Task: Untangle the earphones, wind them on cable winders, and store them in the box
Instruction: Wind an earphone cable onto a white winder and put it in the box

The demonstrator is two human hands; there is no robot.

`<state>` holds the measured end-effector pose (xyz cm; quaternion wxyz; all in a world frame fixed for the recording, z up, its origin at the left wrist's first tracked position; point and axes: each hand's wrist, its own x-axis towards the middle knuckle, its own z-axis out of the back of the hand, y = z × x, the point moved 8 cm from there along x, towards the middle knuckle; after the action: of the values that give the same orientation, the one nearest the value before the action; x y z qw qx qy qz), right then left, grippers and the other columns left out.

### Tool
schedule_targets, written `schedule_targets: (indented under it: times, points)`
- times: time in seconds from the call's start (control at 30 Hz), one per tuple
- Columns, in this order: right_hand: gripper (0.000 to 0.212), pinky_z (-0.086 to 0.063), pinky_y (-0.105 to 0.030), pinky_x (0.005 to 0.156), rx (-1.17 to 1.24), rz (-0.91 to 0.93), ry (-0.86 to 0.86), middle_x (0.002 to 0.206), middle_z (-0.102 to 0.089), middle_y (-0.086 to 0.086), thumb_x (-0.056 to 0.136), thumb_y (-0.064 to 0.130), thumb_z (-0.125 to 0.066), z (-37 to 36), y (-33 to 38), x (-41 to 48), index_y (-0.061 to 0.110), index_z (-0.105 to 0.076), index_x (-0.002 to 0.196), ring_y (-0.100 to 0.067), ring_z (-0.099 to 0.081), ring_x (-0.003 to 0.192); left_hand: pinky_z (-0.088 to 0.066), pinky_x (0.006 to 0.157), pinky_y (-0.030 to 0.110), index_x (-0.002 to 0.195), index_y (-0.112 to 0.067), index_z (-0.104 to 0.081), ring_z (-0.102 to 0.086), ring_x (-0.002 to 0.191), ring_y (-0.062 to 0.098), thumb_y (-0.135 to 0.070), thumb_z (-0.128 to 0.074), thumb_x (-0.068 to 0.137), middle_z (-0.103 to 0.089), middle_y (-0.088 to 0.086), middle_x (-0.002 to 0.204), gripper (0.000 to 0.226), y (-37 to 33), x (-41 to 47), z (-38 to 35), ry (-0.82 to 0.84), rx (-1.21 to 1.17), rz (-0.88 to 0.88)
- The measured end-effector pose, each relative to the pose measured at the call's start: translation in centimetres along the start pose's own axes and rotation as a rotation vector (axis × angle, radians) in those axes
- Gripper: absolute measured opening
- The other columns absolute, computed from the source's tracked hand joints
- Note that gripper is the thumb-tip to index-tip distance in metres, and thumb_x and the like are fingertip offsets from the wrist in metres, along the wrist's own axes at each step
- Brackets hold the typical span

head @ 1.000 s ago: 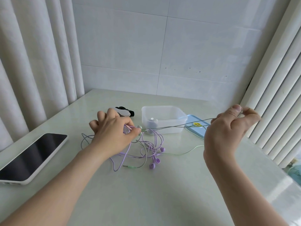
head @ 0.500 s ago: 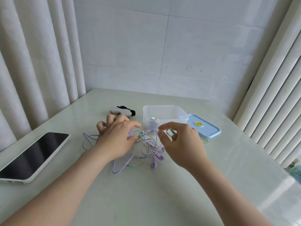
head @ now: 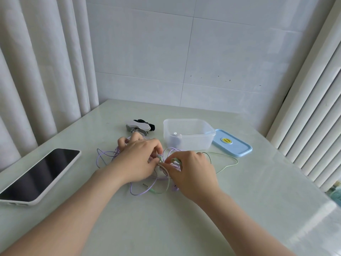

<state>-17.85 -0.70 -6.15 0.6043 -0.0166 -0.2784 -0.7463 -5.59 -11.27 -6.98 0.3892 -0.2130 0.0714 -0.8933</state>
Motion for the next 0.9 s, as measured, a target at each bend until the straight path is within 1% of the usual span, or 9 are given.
schedule_targets:
  times: [0.17,0.3,0.4,0.5,0.57,0.67,0.73,0.83,0.9]
  points:
    - [0.038,-0.057,-0.035,0.07,-0.053,0.014,0.028,0.075,-0.07,0.001,0.095,0.064,-0.058,-0.8,-0.1,0.2,0.027,-0.071,0.094,-0.023,-0.063,0.079,-0.021,0.093,0.043,0.11,-0.044,-0.061,-0.031,0.121,0.015,-0.044,-0.05,0.102,-0.055,-0.02,0.09,0.014,-0.5,-0.1,-0.1,0.063,0.061,0.002]
    - [0.028,-0.055,-0.035,0.069,-0.055,0.018,-0.003,0.074,-0.069,0.002,0.097,0.053,-0.058,-0.5,-0.2,0.3,0.028,-0.068,0.091,-0.025,-0.06,0.078,-0.022,0.092,0.043,0.089,-0.031,-0.056,-0.034,0.12,0.018,-0.044,-0.043,0.103,-0.054,-0.014,0.086,0.023,-0.5,-0.2,-0.1,0.089,0.078,0.023]
    - [0.022,-0.057,-0.035,0.066,0.048,0.001,-0.08,0.062,-0.066,0.006,0.093,0.047,-0.05,-0.1,-0.5,0.3,0.033,-0.067,0.088,-0.023,-0.061,0.071,-0.024,0.091,0.042,0.081,-0.021,-0.048,-0.037,0.117,0.021,-0.045,-0.03,0.108,-0.055,-0.009,0.077,0.04,-0.6,-0.1,0.5,0.103,-0.002,0.049]
    - [0.016,-0.045,-0.03,0.055,0.225,0.008,-0.219,0.049,-0.047,0.009,0.093,0.037,-0.061,1.7,-0.8,0.5,0.034,-0.076,0.087,-0.019,-0.044,0.055,-0.025,0.102,0.043,0.074,-0.02,-0.062,-0.042,0.117,0.015,-0.063,-0.011,0.107,-0.067,-0.011,0.078,0.074,-0.1,0.1,0.8,0.083,-0.146,0.109]
    - [0.014,-0.031,-0.028,0.051,0.366,0.083,-0.29,0.047,-0.032,0.004,0.093,0.027,-0.07,3.3,-0.3,0.2,0.029,-0.078,0.081,-0.015,-0.03,0.049,-0.025,0.098,0.04,0.064,-0.021,-0.066,-0.049,0.107,0.008,-0.069,-0.002,0.102,-0.069,-0.013,0.072,0.088,0.4,0.2,1.1,0.028,-0.235,0.14]
    - [0.02,-0.024,-0.025,0.051,0.586,0.057,-0.359,0.048,-0.025,0.01,0.093,0.015,-0.071,5.4,-0.7,-0.1,0.021,-0.074,0.074,-0.012,-0.024,0.049,-0.029,0.093,0.042,0.051,-0.014,-0.053,-0.057,0.088,0.018,-0.062,-0.016,0.108,-0.06,-0.008,0.054,0.083,1.1,0.5,2.4,-0.117,-0.238,0.174]
    - [0.023,-0.023,-0.027,0.05,0.666,-0.006,-0.377,0.051,-0.029,0.006,0.093,0.012,-0.067,6.1,-1.4,0.0,0.016,-0.069,0.07,-0.015,-0.026,0.051,-0.029,0.086,0.041,0.051,-0.013,-0.042,-0.052,0.083,0.025,-0.061,-0.028,0.107,-0.052,-0.005,0.051,0.075,1.3,0.6,3.3,-0.215,-0.205,0.167]
    - [0.024,-0.025,-0.024,0.047,0.713,-0.127,-0.329,0.05,-0.033,0.006,0.095,0.011,-0.062,6.2,-3.0,0.5,0.011,-0.065,0.072,-0.014,-0.027,0.049,-0.027,0.082,0.042,0.056,-0.013,-0.044,-0.048,0.095,0.025,-0.072,-0.032,0.101,-0.06,-0.004,0.059,0.075,1.7,0.4,3.8,-0.28,-0.182,0.17]
    - [0.024,-0.029,-0.026,0.049,0.576,-0.197,-0.368,0.05,-0.037,0.005,0.093,0.016,-0.061,6.3,-4.2,0.7,0.012,-0.062,0.069,-0.015,-0.032,0.05,-0.03,0.083,0.043,0.056,-0.015,-0.043,-0.047,0.099,0.027,-0.065,-0.038,0.104,-0.049,-0.005,0.054,0.069,1.9,0.3,3.9,-0.312,-0.147,0.175]
